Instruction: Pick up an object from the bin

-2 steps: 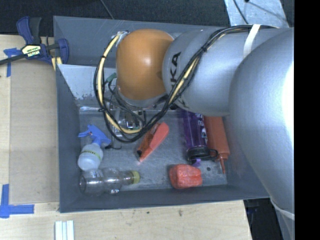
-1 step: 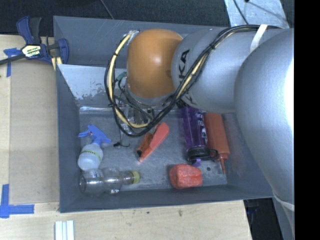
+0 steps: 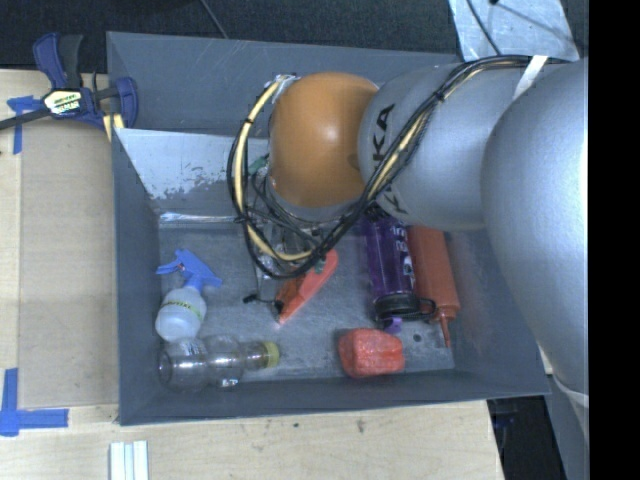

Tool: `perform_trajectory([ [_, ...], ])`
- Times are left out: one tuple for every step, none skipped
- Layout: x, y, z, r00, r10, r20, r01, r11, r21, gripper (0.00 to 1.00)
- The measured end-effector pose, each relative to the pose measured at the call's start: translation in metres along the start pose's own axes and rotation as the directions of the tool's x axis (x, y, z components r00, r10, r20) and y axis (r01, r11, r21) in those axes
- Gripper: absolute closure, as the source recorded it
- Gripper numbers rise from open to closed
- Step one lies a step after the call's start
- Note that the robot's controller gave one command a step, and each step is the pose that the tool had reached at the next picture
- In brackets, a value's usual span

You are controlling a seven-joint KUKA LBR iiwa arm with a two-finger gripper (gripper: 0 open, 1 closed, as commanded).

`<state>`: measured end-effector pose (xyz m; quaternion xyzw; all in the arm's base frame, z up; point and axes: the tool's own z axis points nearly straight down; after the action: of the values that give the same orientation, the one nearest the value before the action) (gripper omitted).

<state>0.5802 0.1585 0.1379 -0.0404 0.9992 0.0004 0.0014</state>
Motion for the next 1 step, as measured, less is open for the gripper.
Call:
perform_trajectory([
  [0.0044,-0.0316,-0.0054,1.000,-0.012,-0.004,0.012,1.000,0.001,0.00],
])
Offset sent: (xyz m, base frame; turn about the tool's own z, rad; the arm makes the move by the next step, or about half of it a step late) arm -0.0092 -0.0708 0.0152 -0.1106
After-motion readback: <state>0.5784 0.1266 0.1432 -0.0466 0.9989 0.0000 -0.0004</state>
